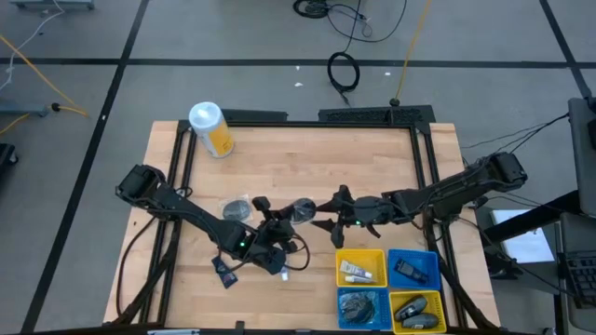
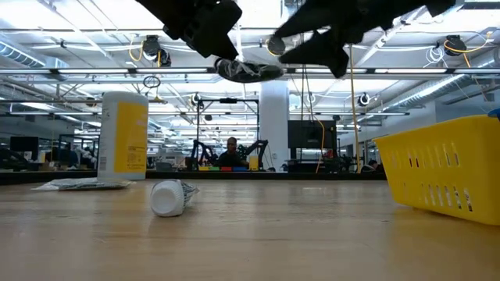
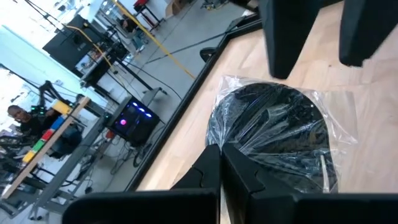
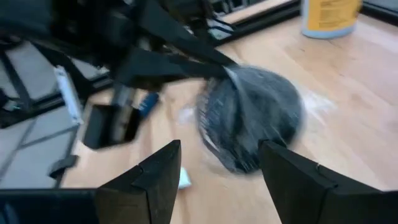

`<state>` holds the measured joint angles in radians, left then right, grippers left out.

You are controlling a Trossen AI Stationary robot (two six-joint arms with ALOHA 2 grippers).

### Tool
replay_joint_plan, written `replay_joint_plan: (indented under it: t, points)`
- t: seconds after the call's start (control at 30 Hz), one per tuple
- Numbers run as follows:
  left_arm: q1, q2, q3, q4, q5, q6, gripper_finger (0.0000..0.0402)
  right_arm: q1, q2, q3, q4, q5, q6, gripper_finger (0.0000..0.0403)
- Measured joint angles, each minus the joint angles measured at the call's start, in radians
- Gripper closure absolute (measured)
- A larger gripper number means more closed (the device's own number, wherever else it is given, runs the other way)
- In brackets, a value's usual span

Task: Pick & Place Travel size toiletries
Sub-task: Put the black hairbrush into the bottom blue bin

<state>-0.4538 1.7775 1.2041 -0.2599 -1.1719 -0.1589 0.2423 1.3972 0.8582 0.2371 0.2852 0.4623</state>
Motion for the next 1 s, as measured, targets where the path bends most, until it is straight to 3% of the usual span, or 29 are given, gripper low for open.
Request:
replay_joint_plan:
  t: [0.2, 0.53, 0.77, 1.0]
  points:
    - [-0.002, 0.0, 0.0, 0.0, -0.01, 0.006, 0.0401, 0.01, -0.068, -0.087, 0.015, 0.062, 0.054, 0.0195]
    - [-0.004, 0.0, 0.0, 0.092, -0.002, 0.073, 0.0401, -0.022, -0.068, -0.276, 0.412, 0.041, 0.126, 0.0195]
    - [-0.003, 0.0, 0.0, 0.201, 0.041, 0.162, 0.0401, -0.039, -0.063, -0.285, 0.527, -0.053, 0.126, 0.0195]
    - [0.002, 0.0, 0.0, 0.232, 0.049, 0.18, 0.0401, -0.046, -0.009, -0.285, 0.574, -0.055, 0.148, 0.0195]
